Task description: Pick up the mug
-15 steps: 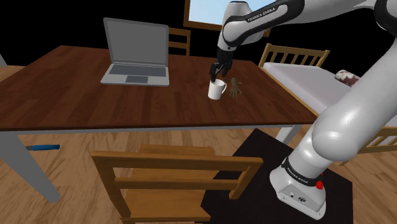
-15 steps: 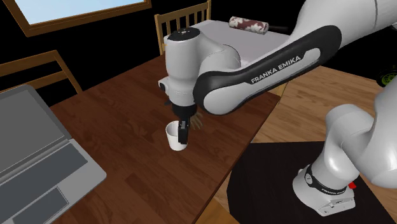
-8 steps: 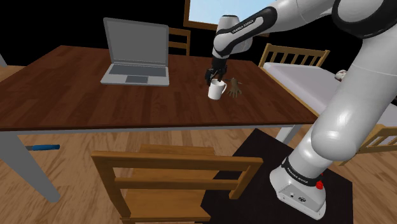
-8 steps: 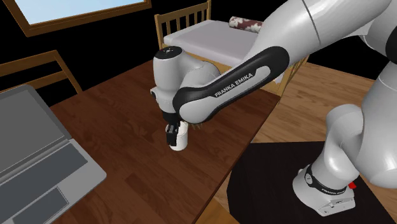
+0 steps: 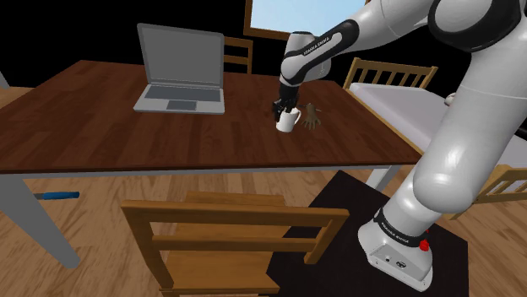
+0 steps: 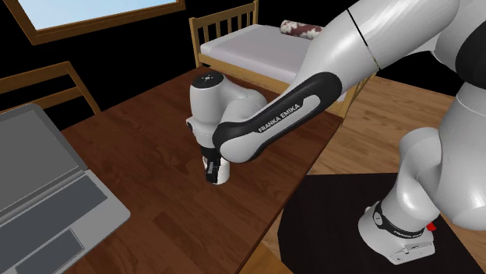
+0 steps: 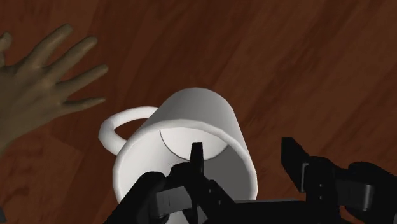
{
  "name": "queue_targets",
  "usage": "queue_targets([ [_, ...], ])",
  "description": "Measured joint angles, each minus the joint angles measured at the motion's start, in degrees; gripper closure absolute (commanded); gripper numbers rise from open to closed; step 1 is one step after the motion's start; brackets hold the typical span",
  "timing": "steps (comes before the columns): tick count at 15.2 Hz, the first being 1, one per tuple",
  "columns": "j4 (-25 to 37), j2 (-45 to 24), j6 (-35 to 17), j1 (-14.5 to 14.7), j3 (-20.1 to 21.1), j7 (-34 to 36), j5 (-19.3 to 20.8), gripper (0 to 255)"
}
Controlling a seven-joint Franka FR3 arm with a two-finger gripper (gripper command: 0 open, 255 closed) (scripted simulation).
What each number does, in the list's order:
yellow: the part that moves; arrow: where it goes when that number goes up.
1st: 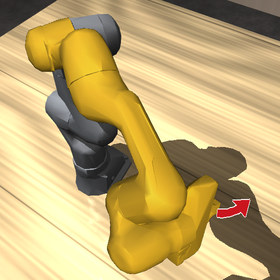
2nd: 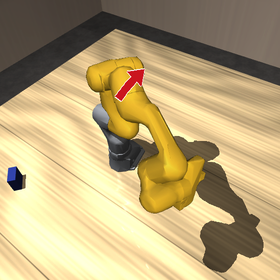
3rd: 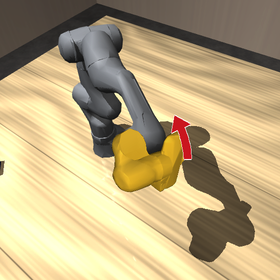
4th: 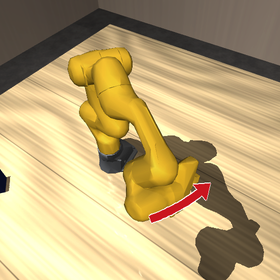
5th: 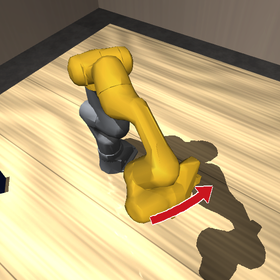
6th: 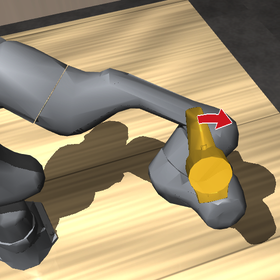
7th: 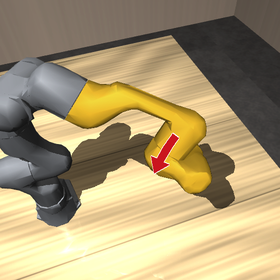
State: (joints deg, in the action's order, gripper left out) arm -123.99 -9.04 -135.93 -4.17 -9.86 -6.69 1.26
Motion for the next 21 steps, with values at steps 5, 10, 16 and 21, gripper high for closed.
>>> queue_targets([
  [5,0.09,-0.14,-0.11,-0.03,0.0,-0.06,-0.05,255],
  [10,0.15,0.15,0.27,-0.02,-0.02,-0.04,0.02,255],
  [16,1.68,2.64,4.26,0.07,-0.12,0.12,0.49,255],
  [21,3.12,4.77,7.81,0.25,-0.07,0.47,0.88,255],
])
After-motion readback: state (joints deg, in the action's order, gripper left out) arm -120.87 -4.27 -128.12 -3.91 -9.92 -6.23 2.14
